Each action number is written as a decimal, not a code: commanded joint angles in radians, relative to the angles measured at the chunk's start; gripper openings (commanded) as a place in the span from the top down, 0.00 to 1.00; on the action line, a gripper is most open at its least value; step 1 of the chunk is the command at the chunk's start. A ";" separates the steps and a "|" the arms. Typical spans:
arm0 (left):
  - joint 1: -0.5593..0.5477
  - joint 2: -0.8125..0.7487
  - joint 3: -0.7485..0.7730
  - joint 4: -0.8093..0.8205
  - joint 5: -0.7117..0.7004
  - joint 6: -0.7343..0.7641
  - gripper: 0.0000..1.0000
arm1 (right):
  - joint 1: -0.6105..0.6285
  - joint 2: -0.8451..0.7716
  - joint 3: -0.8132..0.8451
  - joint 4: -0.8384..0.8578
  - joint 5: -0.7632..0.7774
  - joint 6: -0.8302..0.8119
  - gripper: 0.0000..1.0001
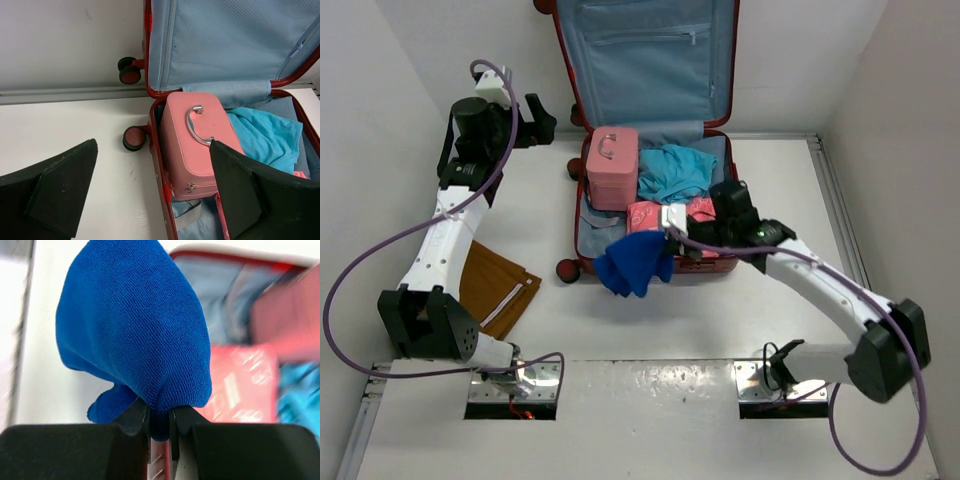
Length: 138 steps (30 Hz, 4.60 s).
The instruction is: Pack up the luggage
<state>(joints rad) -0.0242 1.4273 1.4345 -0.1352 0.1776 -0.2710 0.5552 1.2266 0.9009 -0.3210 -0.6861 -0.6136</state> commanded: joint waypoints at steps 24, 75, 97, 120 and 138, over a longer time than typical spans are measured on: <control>0.190 0.024 0.046 -0.206 -0.023 0.093 0.00 | -0.011 0.903 0.794 -0.220 0.037 0.327 0.70; 0.442 0.691 0.112 -0.779 -0.044 0.983 0.70 | -0.199 0.458 0.670 -0.279 0.019 0.362 0.19; 0.109 0.866 0.532 -0.617 0.042 0.409 1.00 | -0.235 0.341 0.518 -0.217 0.057 0.387 0.19; 0.296 0.995 0.859 -1.109 0.221 1.306 0.00 | -0.187 0.323 0.521 -0.227 0.168 0.384 0.19; 0.326 1.059 0.672 -1.164 0.223 1.399 0.00 | -0.109 0.389 0.575 -0.268 0.203 0.328 0.19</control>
<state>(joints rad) 0.2897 2.4676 2.1941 -1.1969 0.4339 1.0828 0.4370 1.6123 1.4273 -0.5869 -0.4923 -0.2672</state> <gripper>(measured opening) 0.997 0.809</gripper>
